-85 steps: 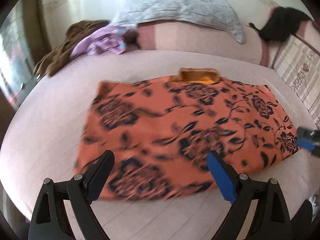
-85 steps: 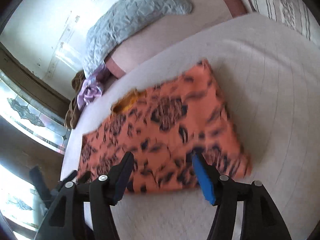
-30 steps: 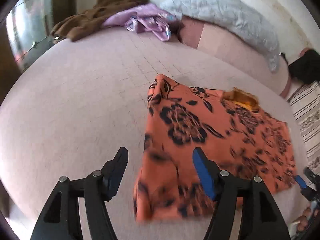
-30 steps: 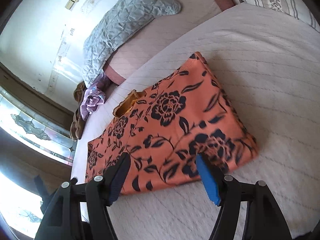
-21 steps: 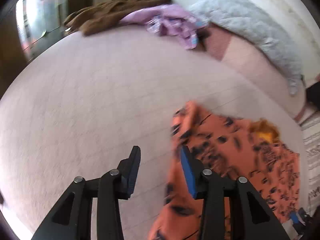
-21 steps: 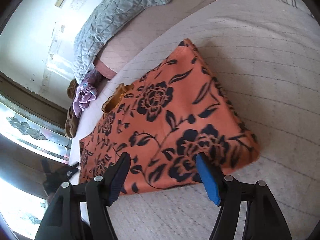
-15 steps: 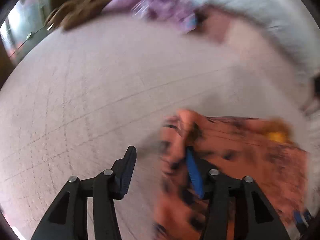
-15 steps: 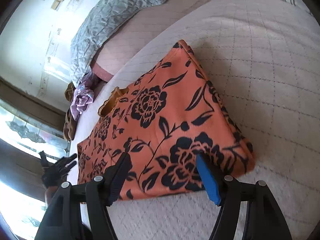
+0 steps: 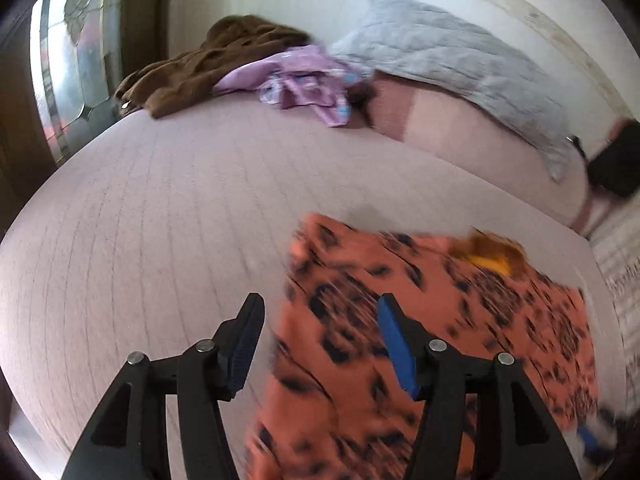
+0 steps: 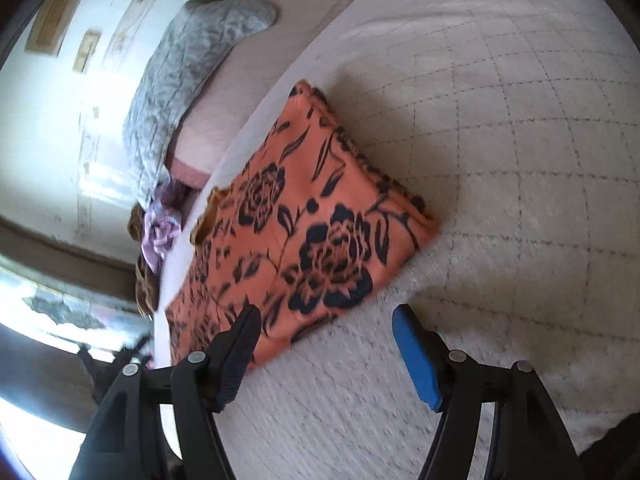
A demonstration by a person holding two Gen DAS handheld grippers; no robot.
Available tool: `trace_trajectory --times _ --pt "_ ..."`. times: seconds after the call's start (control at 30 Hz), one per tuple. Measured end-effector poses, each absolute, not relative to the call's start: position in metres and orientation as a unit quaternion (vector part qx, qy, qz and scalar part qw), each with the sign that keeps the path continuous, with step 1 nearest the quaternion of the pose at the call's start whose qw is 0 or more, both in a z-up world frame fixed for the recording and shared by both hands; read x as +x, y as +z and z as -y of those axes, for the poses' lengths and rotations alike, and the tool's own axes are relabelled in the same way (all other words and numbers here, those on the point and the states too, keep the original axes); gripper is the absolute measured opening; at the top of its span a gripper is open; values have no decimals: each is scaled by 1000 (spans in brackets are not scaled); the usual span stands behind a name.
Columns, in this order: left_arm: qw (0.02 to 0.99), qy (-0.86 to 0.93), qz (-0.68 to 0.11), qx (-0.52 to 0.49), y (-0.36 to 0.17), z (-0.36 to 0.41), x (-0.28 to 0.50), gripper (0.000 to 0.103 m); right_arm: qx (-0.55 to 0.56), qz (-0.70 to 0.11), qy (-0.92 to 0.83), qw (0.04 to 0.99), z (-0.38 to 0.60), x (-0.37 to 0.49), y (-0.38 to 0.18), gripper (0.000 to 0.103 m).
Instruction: Fold small clothes
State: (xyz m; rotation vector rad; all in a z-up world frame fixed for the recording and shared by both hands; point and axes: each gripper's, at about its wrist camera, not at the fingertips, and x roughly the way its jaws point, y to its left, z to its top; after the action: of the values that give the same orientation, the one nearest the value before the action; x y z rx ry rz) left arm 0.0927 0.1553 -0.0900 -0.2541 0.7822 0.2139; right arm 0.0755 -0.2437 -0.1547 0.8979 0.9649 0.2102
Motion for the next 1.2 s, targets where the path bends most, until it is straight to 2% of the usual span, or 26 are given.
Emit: trace_trajectory --times 0.13,0.23,0.3,0.33,0.37,0.5,0.53,0.57,0.6,0.73,0.87,0.97,1.2 --pt "915 80 -383 -98 -100 -112 86 70 470 -435 65 765 255 93 -162 73" --pt "909 60 -404 -83 -114 -88 87 70 503 -415 45 757 262 100 -167 71" --pt "905 52 -417 -69 -122 -72 88 70 486 -417 41 767 261 106 -166 56" --pt "904 50 -420 -64 -122 -67 88 70 475 -425 39 770 259 110 -166 36" --pt "904 44 -421 -59 -122 -61 86 70 468 -435 35 769 258 113 -168 33" --pt "912 43 -405 -47 -114 -50 87 70 442 -416 46 793 256 106 -152 34" --pt "910 43 -410 -44 -115 -48 92 70 440 -410 55 797 256 105 -149 40" --pt "907 43 -416 -41 -118 -45 97 70 436 -412 59 798 255 106 -151 63" --pt "905 45 -422 -37 -121 -42 102 70 436 -418 60 795 256 108 -156 71" --pt "902 44 -428 -31 -127 -33 112 70 451 -410 74 790 257 112 -161 71" --pt "901 43 -432 -25 -133 -26 119 70 440 -403 82 798 253 118 -154 58" --pt "886 36 -462 -12 -145 -23 129 70 442 -419 71 790 253 126 -166 56" --pt "887 35 -460 -16 -145 -25 133 70 422 -418 72 802 251 131 -161 56"
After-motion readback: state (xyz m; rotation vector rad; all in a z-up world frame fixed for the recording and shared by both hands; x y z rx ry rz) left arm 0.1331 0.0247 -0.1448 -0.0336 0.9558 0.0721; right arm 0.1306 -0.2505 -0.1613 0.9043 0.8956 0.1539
